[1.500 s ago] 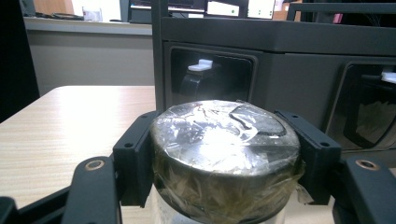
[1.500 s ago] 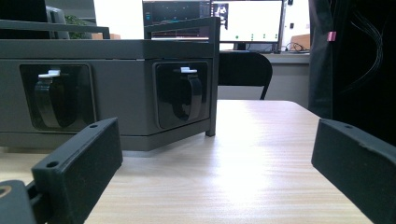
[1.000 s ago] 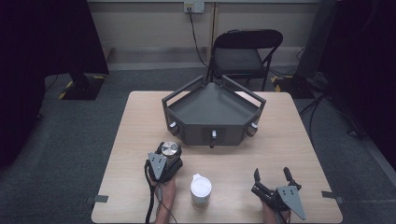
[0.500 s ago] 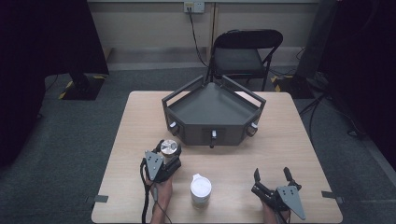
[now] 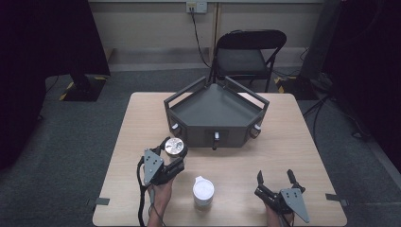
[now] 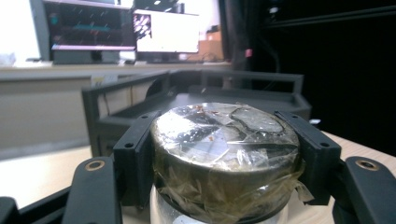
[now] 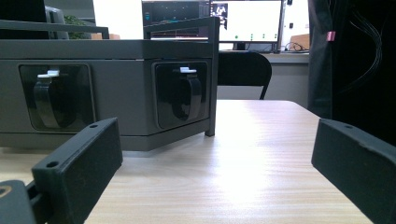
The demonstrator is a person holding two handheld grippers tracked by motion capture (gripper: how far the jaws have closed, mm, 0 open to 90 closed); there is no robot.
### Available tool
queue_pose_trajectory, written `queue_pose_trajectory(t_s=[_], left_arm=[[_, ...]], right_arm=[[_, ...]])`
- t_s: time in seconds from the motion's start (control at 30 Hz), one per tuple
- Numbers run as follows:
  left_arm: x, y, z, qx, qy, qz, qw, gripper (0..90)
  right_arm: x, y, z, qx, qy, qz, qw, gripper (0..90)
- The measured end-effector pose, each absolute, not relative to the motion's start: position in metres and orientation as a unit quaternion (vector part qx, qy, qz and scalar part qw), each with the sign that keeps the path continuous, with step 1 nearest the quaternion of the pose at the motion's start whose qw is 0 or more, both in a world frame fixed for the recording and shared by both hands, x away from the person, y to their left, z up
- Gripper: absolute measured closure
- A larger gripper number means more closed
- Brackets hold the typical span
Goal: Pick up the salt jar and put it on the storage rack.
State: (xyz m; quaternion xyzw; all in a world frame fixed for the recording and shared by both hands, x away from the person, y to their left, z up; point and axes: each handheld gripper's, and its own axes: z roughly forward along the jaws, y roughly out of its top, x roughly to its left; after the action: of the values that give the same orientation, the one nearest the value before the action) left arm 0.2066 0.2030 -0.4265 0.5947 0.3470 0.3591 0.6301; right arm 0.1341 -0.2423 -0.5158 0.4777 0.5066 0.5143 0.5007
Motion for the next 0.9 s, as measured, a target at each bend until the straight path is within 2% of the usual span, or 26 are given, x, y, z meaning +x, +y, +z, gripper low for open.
queue_pose_trajectory(t_s=[0.53,0.63,0.9], left_arm=[[0.249,0.208,-0.388,0.613,0.298,0.323,0.656,35.0],[0.26,0.209,-0.384,0.609,0.296,0.31,0.667,35.0],[0.282,0.199,-0.362,0.609,0.306,0.318,0.659,35.0]], right_arm=[[0.134,-0.242,-0.516,0.477,0.505,0.514,0.503,0.3],[0.133,-0.242,-0.517,0.477,0.504,0.514,0.503,0.3],[0.134,-0.242,-0.516,0.478,0.504,0.514,0.503,0.3]])
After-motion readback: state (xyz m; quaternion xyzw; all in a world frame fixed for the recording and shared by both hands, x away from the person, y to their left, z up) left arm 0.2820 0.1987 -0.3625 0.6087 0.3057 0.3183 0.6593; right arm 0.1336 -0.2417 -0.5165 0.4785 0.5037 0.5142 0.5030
